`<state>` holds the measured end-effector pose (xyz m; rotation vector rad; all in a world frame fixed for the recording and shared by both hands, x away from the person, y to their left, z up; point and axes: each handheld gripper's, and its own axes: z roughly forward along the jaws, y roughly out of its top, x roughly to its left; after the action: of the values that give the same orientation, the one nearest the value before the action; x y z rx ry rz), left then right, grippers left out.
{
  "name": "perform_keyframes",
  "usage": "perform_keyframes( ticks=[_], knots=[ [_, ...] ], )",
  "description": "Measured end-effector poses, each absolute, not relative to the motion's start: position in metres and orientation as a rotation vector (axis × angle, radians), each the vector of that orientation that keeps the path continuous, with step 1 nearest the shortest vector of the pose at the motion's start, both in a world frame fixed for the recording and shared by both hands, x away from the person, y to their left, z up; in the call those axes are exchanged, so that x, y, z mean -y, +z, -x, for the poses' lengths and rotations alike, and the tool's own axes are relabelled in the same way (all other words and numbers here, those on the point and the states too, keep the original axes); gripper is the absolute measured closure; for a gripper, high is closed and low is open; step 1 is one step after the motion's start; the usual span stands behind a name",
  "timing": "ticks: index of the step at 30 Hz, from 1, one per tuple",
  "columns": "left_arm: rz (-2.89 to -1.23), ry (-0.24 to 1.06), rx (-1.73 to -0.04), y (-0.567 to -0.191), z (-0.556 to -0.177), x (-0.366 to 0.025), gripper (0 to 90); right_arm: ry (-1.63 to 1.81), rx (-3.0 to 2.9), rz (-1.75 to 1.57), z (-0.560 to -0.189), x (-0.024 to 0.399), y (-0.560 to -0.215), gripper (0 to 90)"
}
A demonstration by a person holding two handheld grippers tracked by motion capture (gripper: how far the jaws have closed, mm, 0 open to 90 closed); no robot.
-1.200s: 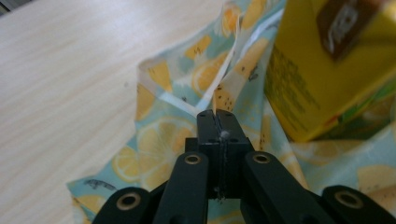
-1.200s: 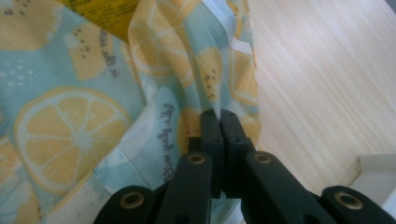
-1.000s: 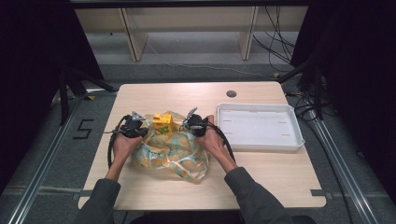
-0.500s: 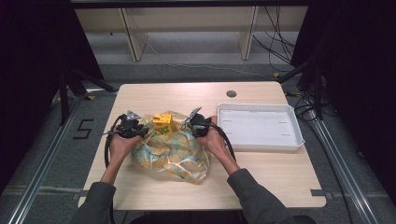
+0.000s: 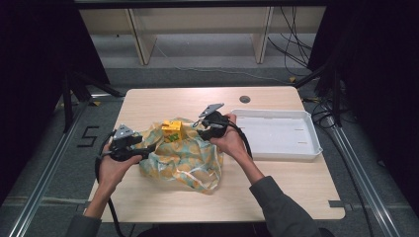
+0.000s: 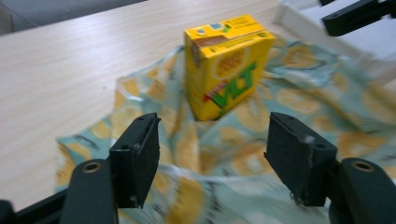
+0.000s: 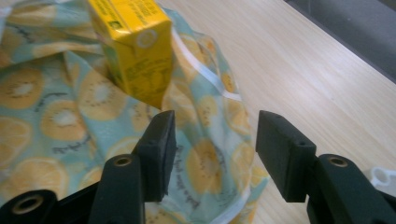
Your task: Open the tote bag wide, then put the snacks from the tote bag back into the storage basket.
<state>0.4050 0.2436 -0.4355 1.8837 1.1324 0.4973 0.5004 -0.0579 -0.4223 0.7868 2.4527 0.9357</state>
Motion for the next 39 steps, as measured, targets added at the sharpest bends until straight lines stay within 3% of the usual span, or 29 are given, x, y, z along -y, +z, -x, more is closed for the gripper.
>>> perform_keyframes(
  ticks=[23,39],
  knots=[
    [-1.911,0.473,-1.114,-0.478,-0.316,-0.227,18.7,1.085,-2.541,-0.7,-0.498,0.034,-0.424,39.4],
    [-1.919,0.46,-1.137,-0.494,-0.303,-0.232,17.9,1.137,-2.611,-0.641,-0.511,0.015,-0.431,33.5]
  ],
)
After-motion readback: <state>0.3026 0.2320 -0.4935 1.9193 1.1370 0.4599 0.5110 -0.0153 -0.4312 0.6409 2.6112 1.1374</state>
